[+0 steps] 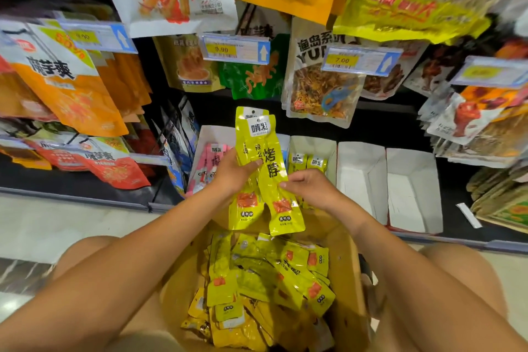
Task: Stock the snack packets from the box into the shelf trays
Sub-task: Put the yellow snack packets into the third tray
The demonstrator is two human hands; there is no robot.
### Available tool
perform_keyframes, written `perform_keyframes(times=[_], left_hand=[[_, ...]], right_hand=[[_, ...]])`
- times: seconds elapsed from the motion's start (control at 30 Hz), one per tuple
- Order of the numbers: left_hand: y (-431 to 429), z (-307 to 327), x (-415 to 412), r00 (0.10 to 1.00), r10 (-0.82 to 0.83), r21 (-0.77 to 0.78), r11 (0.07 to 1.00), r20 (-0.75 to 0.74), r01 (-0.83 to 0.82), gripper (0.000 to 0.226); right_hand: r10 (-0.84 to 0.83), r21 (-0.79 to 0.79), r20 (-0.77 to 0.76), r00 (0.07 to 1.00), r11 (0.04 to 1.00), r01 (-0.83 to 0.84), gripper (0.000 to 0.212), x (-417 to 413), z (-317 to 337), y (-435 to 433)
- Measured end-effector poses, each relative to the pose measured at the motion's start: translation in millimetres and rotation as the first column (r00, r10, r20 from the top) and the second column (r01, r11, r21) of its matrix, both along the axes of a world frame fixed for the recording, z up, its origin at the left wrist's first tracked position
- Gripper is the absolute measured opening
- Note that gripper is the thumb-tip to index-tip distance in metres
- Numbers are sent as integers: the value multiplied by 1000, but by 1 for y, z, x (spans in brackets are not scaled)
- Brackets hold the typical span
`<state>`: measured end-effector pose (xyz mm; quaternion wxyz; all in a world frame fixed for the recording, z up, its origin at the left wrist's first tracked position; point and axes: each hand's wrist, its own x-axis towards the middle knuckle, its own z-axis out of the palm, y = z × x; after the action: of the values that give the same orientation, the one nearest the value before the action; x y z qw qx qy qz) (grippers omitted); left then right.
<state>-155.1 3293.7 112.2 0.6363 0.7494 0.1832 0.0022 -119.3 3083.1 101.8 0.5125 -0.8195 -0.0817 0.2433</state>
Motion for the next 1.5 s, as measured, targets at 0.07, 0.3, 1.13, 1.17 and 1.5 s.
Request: perform_keyframes(times=[0.07, 0.3, 1.13, 1.17, 1.5], left_hand=[[1, -4, 2, 1000, -24, 10, 1000, 1, 24, 35], [8, -27, 19, 994, 69, -59, 996, -87, -74, 46], [31, -62, 48, 994, 51, -262, 962, -95, -74, 25], [33, -64, 48, 993, 57, -257, 963, -101, -81, 25], [45, -59, 51, 987, 89, -259, 958, -136, -122, 26]], right_hand=[[-11, -4, -6, 1000, 1000, 11, 14, 1, -5, 1], [-233, -36, -75, 970, 972, 231, 11, 27, -35, -15], [-321, -506, -205, 924, 843, 181, 35, 123, -170, -13], [-340, -485, -220, 914, 851, 200, 34, 123, -174, -11], [-264, -641, -101, 959, 755, 140, 37, 112, -199, 3]])
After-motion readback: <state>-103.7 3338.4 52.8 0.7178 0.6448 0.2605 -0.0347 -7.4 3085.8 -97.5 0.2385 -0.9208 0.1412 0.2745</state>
